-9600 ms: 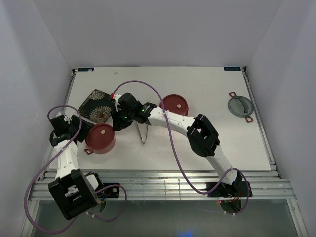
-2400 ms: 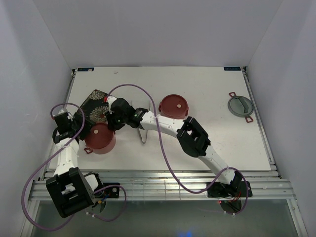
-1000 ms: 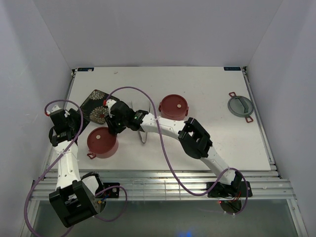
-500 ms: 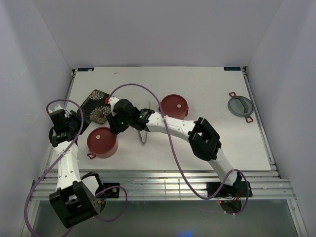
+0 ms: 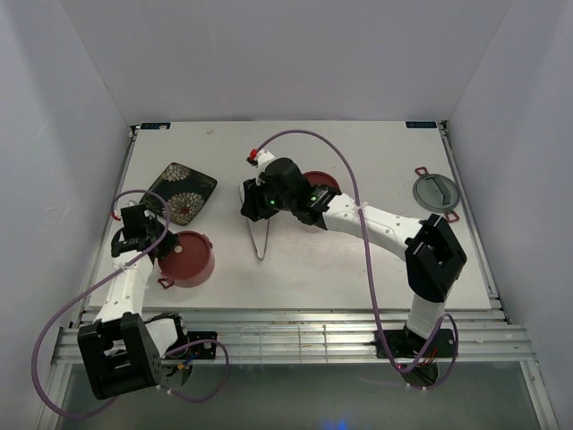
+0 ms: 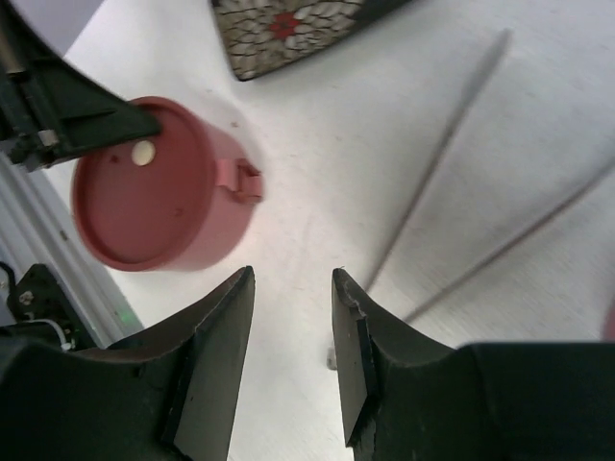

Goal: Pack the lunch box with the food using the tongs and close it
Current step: Adjust the box lid on the packing box.

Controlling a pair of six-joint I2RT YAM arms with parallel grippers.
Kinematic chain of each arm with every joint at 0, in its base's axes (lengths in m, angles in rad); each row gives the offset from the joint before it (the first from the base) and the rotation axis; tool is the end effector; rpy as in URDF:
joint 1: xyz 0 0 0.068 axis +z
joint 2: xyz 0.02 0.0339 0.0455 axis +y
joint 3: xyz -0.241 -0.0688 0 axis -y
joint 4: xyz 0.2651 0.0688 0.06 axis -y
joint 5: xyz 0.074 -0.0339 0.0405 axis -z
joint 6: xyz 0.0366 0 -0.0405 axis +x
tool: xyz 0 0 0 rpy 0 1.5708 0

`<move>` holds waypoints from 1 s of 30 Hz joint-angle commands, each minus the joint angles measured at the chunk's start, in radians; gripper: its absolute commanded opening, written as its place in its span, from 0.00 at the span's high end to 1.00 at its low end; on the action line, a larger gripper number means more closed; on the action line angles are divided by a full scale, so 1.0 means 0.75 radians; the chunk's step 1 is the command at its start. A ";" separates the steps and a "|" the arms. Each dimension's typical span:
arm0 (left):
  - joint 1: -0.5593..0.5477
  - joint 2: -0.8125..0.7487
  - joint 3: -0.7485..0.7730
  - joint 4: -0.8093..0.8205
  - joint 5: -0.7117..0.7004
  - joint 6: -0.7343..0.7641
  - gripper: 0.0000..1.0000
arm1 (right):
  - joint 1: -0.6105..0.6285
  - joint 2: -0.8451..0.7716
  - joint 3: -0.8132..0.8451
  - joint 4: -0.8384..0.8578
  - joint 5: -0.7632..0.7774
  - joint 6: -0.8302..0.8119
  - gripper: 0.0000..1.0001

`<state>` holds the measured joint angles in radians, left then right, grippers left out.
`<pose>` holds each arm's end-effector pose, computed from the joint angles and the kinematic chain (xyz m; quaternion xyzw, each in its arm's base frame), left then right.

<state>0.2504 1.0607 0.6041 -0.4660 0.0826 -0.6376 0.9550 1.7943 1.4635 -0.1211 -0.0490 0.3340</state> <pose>0.2269 0.0549 0.1727 -0.3950 0.8609 -0.0996 0.3047 0.2545 0.3627 0.2709 -0.2713 0.8028 0.3354 0.4117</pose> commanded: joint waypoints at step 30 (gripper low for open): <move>-0.050 -0.144 0.029 -0.172 -0.329 -0.357 1.00 | -0.245 -0.282 -0.272 0.200 -0.213 0.072 0.56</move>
<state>0.2169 0.9836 0.5632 -0.4942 -0.0933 -0.9104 0.7742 1.6115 1.2617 -0.0254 -0.1886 0.3851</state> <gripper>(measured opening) 0.025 0.442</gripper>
